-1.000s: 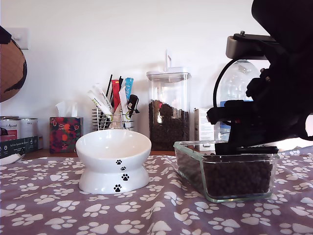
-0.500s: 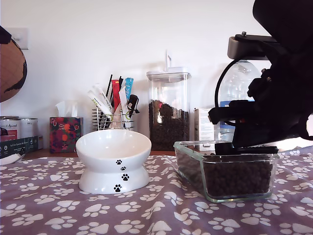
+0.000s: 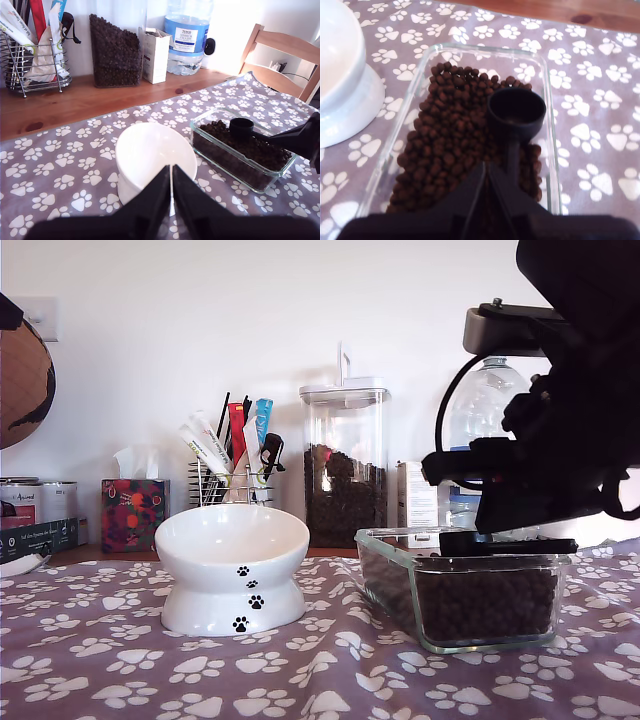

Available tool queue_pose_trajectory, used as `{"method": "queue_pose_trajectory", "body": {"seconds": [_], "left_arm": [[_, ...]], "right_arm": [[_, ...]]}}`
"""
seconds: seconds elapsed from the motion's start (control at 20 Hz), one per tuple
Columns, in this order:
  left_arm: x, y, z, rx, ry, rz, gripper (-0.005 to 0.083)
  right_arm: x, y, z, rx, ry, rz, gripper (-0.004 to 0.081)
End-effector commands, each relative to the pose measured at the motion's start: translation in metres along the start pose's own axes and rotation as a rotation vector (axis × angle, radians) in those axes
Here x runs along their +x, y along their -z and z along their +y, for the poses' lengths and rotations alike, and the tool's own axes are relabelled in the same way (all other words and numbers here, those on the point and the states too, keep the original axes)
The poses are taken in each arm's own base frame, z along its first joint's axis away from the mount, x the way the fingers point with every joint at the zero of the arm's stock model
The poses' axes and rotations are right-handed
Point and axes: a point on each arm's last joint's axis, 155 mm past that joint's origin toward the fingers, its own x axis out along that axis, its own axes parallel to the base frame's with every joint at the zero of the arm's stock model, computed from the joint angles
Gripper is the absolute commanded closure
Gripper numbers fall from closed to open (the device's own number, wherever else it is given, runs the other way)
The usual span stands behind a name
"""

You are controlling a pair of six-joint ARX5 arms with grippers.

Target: Measure one spoon of cat food and pour it into the food bowl

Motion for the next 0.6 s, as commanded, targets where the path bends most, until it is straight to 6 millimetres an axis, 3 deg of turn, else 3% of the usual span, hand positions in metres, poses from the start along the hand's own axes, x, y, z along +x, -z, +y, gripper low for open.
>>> {"method": "queue_pose_trajectory", "body": {"seconds": [0.0,0.25,0.4,0.55], "left_arm": [[0.0,-0.001,-0.001,0.002,0.005,-0.007,0.0793],[0.0,0.003,-0.001,-0.002,0.003,0.007,0.0793],[0.0,0.003,-0.001,-0.002,0.003,0.007,0.0793],[0.0,0.003,-0.001,-0.002,0.003,0.007,0.0793]], "right_arm": [[0.001,-0.022,0.004,0.003,-0.011,-0.039,0.0783],[0.002,-0.029,0.004,-0.028,-0.014,-0.026,0.0772],[0.002,-0.012,0.002,-0.022,-0.013,0.047,0.0507],[0.001,0.005,0.003,-0.005,-0.026,0.115,0.0498]]}}
